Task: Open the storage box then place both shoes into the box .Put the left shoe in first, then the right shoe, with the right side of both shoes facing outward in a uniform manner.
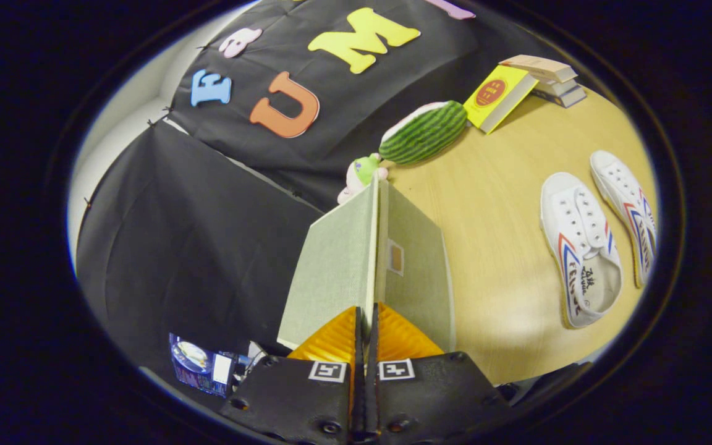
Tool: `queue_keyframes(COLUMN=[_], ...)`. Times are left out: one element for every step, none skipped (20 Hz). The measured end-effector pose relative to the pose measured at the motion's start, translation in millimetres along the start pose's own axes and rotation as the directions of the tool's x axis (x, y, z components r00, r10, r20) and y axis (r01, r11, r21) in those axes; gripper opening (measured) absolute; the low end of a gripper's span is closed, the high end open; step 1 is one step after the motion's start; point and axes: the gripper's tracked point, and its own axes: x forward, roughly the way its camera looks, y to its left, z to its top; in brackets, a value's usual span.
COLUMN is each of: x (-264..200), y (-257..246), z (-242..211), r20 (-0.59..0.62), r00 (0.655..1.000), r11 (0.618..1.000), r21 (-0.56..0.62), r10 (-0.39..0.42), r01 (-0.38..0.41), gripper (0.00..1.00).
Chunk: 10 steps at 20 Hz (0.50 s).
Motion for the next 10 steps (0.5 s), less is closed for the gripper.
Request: queue_keyframes(x=[-1.7, -4.1, -7.3, -10.3, -13.6, -16.5, -17.9, -18.8, -17.6, -15.5], y=[6.8, 13.7, 22.6, 32.9, 45.1, 59.6, 75.6, 92.7, 111.5, 129.2], z=[2.6, 5.6, 8.9, 10.7, 15.0, 16.8, 20.0, 23.7, 27.0, 27.5], r20=[0.003, 0.009, 0.014, 0.019, 0.024, 0.028, 0.030, 0.035, 0.035, 0.029], r00=[1.000, 1.000, 0.999, 0.999, 0.998, 0.996, 0.994, 0.991, 0.987, 0.983], r11=[1.000, 1.000, 0.999, 0.999, 0.998, 0.996, 0.994, 0.990, 0.985, 0.978], r21=[-0.003, -0.006, -0.010, -0.015, -0.018, -0.028, -0.043, -0.060, -0.081, -0.110], r10=[0.011, 0.021, 0.034, 0.046, 0.064, 0.082, 0.103, 0.127, 0.156, 0.179], r01=[-0.011, -0.021, -0.034, -0.046, -0.064, -0.082, -0.102, -0.125, -0.153, -0.175], gripper=[0.06, 0.05, 0.05, 0.05, 0.06, 0.06, 0.06, 0.06, 0.06, 0.05])
